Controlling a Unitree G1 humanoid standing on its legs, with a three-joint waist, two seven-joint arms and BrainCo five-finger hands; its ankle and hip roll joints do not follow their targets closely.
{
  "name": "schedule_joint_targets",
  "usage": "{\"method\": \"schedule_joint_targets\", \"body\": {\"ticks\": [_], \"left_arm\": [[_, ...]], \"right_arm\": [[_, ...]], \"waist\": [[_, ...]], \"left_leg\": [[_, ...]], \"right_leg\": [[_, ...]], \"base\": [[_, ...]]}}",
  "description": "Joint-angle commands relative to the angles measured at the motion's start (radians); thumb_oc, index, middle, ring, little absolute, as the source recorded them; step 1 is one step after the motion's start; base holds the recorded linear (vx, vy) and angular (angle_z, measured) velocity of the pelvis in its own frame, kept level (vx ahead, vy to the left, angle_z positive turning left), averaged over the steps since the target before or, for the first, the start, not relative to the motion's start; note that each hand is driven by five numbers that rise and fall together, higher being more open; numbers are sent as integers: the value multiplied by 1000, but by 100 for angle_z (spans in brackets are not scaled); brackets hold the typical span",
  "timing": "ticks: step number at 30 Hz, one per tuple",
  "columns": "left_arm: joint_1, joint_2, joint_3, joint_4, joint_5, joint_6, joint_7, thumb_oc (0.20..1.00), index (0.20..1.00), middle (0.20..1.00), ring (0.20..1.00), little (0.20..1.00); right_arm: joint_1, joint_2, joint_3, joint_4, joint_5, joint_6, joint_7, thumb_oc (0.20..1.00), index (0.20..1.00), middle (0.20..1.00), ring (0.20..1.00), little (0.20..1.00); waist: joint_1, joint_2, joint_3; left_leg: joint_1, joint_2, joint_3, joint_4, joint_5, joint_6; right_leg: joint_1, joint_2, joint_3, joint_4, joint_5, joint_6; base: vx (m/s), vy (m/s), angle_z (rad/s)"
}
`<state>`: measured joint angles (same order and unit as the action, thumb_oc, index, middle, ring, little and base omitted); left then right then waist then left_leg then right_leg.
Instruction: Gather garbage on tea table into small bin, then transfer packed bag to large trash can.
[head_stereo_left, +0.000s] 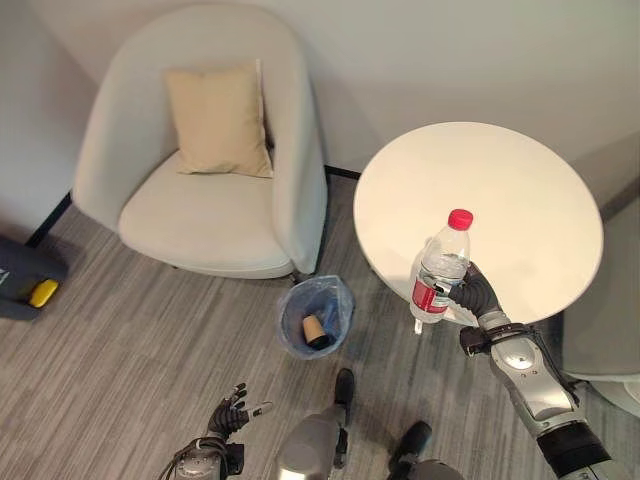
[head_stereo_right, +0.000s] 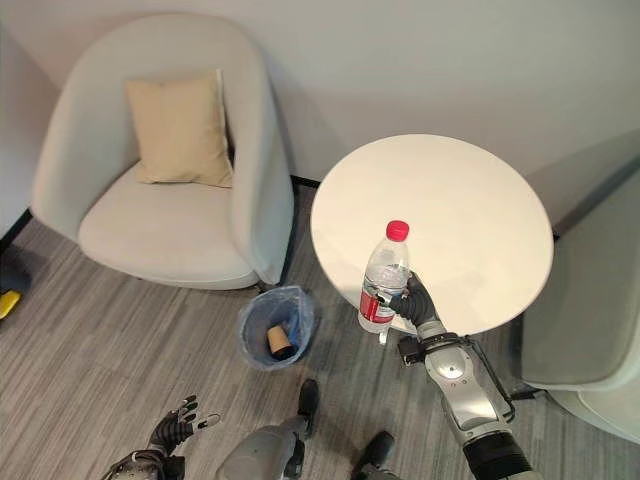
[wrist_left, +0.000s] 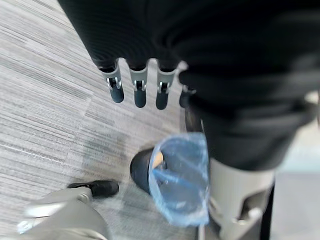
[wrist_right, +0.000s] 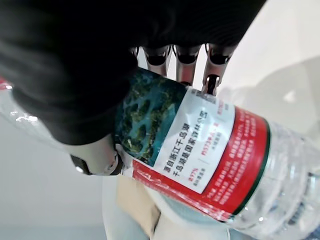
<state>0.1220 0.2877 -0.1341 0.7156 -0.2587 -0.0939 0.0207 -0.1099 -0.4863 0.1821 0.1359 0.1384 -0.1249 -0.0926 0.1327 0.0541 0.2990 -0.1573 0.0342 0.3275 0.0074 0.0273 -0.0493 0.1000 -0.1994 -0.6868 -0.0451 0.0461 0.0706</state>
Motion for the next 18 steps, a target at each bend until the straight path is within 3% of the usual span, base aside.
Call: {"method": "schedule_joint_targets", "body": {"ticks": [1,5,7,10,12,14,18], "left_arm": [[9,40,7,6,24,-32,6,1000,1000,1000,1000,1000],[16,44,15,14,38,-30,7,1000,1000,1000,1000,1000],[3,57,15,13,47,-22,10,1000,1000,1000,1000,1000],[-15,69,11,-11,45,-25,19,1000,1000,1000,1000,1000],[-20,72,10,-17,45,-26,27,1000,1000,1000,1000,1000],[-21,74,6,-32,43,-26,22,1000,1000,1000,1000,1000],[-29,72,1,-23,52,-30,19,1000,1000,1000,1000,1000]], "right_arm": [[-55,18,6,-81,-25,-60,-10,200,200,200,200,200],[-54,44,17,-74,-32,-54,-2,200,200,200,200,200],[-56,63,34,-78,-33,-53,5,200,200,200,200,200],[-62,62,40,-84,-40,-47,9,200,200,200,200,200],[-74,65,54,-83,-40,-50,9,200,200,200,200,200],[-67,56,59,-89,-45,-49,17,200,200,200,200,200],[-51,45,67,-101,-47,-52,33,200,200,200,200,200]], "waist": [[-10,-18,-68],[-2,-30,-74],[-3,-32,-66],[-33,-30,-50],[-36,-26,-45],[-59,-26,-32],[-76,-39,-16]], "left_leg": [[24,45,-95,91,-68,-16],[30,20,-90,106,-100,6],[39,-5,-112,120,-126,38],[48,-28,-137,109,-111,62],[65,-33,-145,98,-114,67],[83,-49,-195,87,-113,71],[70,-75,-243,117,-114,67]], "right_leg": [[-35,-22,151,69,-142,57],[-37,-67,158,124,-142,76],[-97,-102,227,269,-146,77],[-190,-35,382,317,-139,60],[-199,-24,382,288,-130,55],[-256,26,459,267,-121,58],[-268,55,529,238,-102,56]], "base": [[169,280,47],[102,208,33],[139,297,14],[15,128,35],[80,36,37],[78,-15,10],[9,-49,58]]}}
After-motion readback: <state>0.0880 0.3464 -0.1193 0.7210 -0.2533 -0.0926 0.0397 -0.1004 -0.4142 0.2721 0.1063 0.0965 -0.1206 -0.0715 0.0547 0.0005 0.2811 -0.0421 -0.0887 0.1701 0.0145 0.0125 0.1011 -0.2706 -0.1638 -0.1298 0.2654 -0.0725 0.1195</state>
